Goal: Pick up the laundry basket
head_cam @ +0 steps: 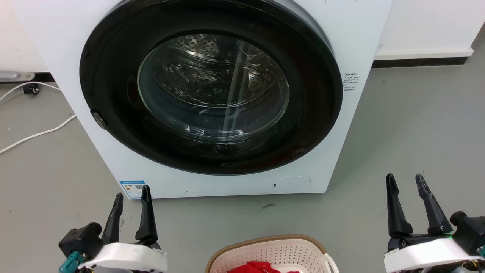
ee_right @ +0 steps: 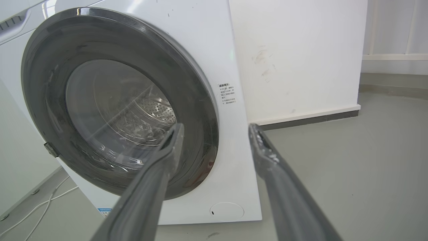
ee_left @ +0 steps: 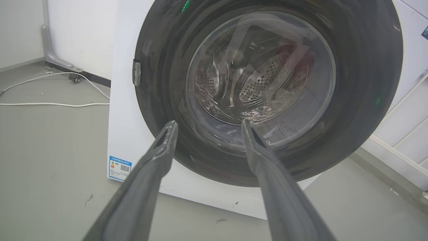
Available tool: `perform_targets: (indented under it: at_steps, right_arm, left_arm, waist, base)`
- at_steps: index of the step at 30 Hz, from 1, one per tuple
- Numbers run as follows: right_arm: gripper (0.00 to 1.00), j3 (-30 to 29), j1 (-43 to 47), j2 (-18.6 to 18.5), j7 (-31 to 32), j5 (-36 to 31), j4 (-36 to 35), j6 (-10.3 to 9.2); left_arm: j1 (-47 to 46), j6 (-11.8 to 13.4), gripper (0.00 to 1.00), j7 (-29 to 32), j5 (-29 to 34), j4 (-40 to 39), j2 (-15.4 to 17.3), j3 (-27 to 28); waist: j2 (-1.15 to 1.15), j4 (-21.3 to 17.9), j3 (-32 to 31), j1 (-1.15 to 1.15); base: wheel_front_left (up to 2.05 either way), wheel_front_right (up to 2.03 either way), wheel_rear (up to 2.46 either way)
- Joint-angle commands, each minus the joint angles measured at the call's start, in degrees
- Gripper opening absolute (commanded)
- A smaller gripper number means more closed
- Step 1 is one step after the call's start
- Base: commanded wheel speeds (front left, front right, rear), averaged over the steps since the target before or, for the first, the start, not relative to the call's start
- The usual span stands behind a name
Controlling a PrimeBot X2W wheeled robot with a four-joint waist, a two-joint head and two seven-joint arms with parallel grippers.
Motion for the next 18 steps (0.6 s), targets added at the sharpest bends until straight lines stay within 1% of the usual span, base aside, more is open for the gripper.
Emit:
perform_targets:
  at_steps: [1,12,18]
  right_arm:
    - [1.00,0.0,0.5,-0.2,-0.6,-1.6,-0.9,0.00]
    - [1.00,-0.1,1.5,-0.2,-2.0,-7.6,-1.6,0.00]
    - [1.00,-0.1,2.0,-0.2,-2.6,-9.8,-2.0,-0.01]
  left_arm:
    - [0.4,0.2,1.00,-0.5,1.6,-0.7,0.2,-0.1]
    - [1.2,0.7,1.00,-1.9,7.8,-0.8,0.2,-0.8]
    - [1.6,1.0,1.00,-2.5,10.4,-0.6,0.2,-1.0]
  waist:
    - [0.00,0.0,0.0,0.00]
    - [0.00,0.2,0.0,0.00]
    - [0.00,0.2,-0.1,0.00]
  base:
    - [0.00,0.00,0.00]
    - [0.00,0.00,0.00]
    - [0.00,0.00,0.00]
